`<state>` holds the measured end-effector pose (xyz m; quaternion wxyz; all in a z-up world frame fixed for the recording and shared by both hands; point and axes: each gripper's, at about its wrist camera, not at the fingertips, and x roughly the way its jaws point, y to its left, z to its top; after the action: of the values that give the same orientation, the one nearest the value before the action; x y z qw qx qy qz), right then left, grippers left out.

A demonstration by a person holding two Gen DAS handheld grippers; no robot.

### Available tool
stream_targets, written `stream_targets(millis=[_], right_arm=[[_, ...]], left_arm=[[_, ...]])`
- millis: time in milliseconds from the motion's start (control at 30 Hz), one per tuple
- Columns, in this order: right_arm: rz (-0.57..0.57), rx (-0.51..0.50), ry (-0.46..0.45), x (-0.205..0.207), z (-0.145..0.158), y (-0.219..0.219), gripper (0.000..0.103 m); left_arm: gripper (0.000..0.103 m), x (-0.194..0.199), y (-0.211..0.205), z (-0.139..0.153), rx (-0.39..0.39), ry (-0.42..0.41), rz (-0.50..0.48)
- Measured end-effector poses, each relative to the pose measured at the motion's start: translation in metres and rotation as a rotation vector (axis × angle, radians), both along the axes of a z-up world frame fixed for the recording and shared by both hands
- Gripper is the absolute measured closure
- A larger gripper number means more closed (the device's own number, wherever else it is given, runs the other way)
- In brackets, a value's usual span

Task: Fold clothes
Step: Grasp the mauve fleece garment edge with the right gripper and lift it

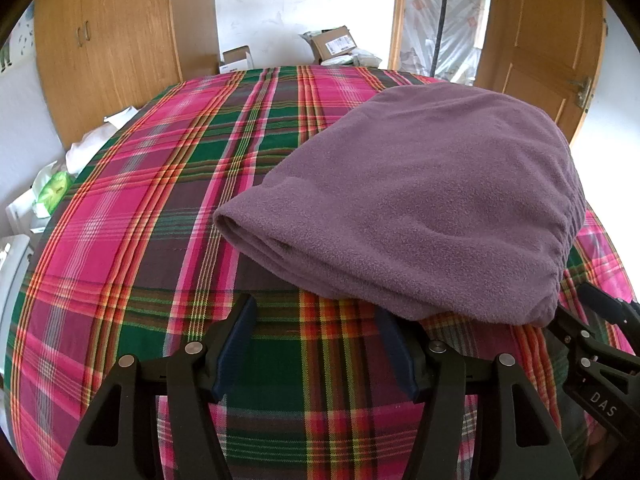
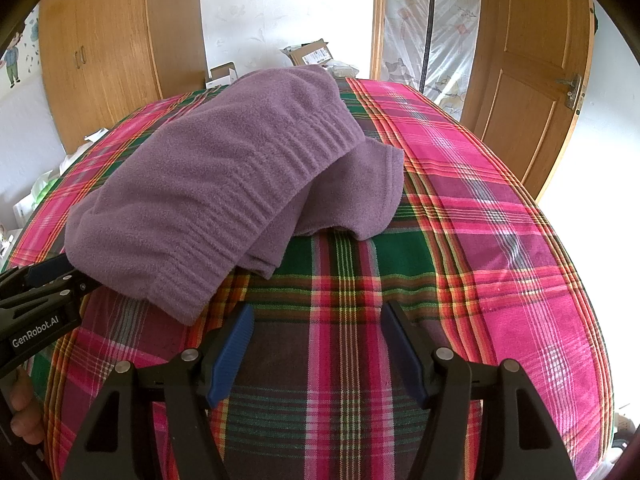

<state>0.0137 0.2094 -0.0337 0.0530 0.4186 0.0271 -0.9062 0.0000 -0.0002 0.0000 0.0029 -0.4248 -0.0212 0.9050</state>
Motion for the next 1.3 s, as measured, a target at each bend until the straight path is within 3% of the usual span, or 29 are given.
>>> stream_targets(millis=[833, 967, 1067, 1200, 1300], right_arm=[[0.009, -0.023, 0.004, 0.002, 0.001, 0.002, 0.037], [0.08, -0.177, 0.017, 0.009, 0.006, 0.013, 0.049], [0.108, -0.296, 0.025, 0.008, 0.01, 0.022, 0.049], [0.144, -0.494, -0.008, -0.005, 0.012, 0.034, 0.049], [0.172, -0.642, -0.023, -0.011, 0.011, 0.039, 0.049]], left_arm=[[0.039, -0.003, -0.002, 0.0, -0.003, 0.0, 0.004], [0.039, 0.0, -0.004, 0.002, 0.016, 0.006, -0.015], [0.039, 0.006, -0.002, 0.008, 0.019, 0.05, -0.057], [0.039, 0.02, 0.009, 0.026, -0.037, 0.163, -0.146], [0.039, 0.024, 0.016, 0.03, -0.074, 0.183, -0.205]])
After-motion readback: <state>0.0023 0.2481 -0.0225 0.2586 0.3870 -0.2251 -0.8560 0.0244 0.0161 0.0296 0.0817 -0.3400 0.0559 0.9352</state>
